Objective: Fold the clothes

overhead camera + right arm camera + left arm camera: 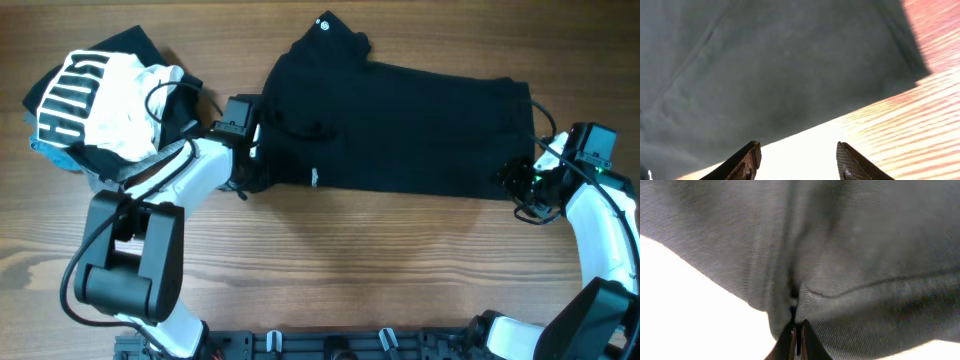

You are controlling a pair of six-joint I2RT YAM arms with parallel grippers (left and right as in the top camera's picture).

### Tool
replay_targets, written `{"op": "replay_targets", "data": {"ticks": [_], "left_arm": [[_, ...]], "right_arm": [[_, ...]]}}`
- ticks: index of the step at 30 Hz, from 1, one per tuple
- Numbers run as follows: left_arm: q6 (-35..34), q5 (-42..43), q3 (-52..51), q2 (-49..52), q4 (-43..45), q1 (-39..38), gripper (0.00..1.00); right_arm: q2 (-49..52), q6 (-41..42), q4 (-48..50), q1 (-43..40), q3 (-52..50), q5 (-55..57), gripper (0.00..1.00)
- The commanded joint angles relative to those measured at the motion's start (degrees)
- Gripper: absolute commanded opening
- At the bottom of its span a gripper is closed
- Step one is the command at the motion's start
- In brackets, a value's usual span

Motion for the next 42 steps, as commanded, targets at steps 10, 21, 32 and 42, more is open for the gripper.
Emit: {"op": "replay_targets", "data": {"ticks": [10, 21, 32, 42], "left_arm": [[0.5, -3.3, 0.0, -2.3, -1.8, 11.1, 0.04], [0.5, -2.3, 0.0, -6.9, -0.7, 11.1, 0.04], [0.5, -2.3, 0.0, -6.9, 0.2, 11.2, 0.04], [0.5, -2.3, 0.0, -6.9, 0.4, 11.2, 0.04]], "right_arm": [[0.3, 1.5, -2.0, 0.2, 0.0, 6.1, 0.54], [10.7, -4.4, -3.8, 0.2, 0.0, -1.8, 0.62], [12.6, -3.4, -2.5, 0.2, 0.0, -3.7, 0.36], [12.6, -1.2, 4.3, 0.2, -5.8, -4.8, 0.49]]}}
